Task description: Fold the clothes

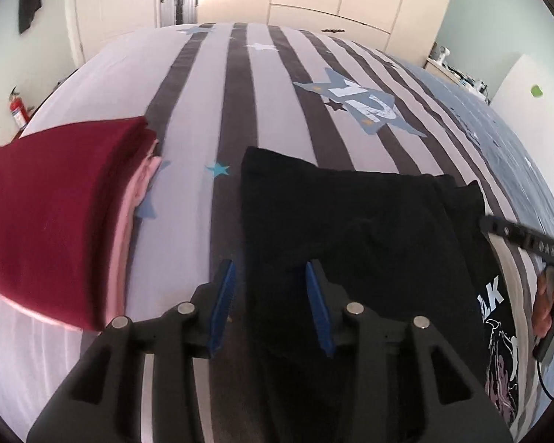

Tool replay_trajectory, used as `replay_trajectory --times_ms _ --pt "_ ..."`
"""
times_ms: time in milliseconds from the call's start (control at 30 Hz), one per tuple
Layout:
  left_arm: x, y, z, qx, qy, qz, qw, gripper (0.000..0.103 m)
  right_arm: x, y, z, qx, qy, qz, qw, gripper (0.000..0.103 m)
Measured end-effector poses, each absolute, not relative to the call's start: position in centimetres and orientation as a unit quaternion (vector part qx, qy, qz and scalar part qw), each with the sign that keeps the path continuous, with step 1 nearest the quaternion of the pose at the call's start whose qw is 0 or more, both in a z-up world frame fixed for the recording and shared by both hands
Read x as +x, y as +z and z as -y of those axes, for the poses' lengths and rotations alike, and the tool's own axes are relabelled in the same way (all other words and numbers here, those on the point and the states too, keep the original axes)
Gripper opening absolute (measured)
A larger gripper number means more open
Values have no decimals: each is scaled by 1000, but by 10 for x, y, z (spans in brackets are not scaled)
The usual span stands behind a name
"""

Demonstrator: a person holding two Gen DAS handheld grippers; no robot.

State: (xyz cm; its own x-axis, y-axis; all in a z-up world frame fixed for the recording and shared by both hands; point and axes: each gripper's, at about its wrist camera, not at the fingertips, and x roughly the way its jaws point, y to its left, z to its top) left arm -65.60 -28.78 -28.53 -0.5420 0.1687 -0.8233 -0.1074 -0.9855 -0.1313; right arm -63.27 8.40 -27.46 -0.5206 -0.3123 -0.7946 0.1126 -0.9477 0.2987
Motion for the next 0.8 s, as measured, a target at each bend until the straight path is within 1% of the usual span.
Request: replay_trajectory --times_ms 67,100,133,233,333,400,500,567,633,700,800 --pt "-661 -289 282 -473 877 19 85 35 -642 -275 -80 472 -867 105 122 38" --pt "-664 -292 279 -474 876 7 87 27 -647 -276 -77 474 -866 102 121 38" --pt "-666 -295 276 -476 875 -3 87 26 -653 -278 -73 479 -865 95 119 38" --pt "-672 -299 275 -480 874 -11 79 26 -667 -288 -67 496 -860 72 97 34" --pt "-677 -295 283 -477 876 18 64 27 -669 -294 -70 498 -861 57 83 33" --pt "-680 -293 290 -477 877 39 46 27 -665 -295 -75 496 -862 66 83 33" --pt "-684 -293 303 -477 877 59 17 27 -659 -293 -89 485 -864 102 88 33" --pt "-682 -282 308 -463 884 70 15 27 -660 -291 -94 479 -865 117 94 33" --pt "-677 -266 303 -439 895 71 33 27 -663 -288 -91 476 -866 112 99 33" --pt "-673 -253 287 -427 899 67 70 27 -665 -279 -81 461 -876 88 106 33" --pt "-679 -252 252 -442 882 72 145 27 -674 -275 -70 456 -880 71 110 33"
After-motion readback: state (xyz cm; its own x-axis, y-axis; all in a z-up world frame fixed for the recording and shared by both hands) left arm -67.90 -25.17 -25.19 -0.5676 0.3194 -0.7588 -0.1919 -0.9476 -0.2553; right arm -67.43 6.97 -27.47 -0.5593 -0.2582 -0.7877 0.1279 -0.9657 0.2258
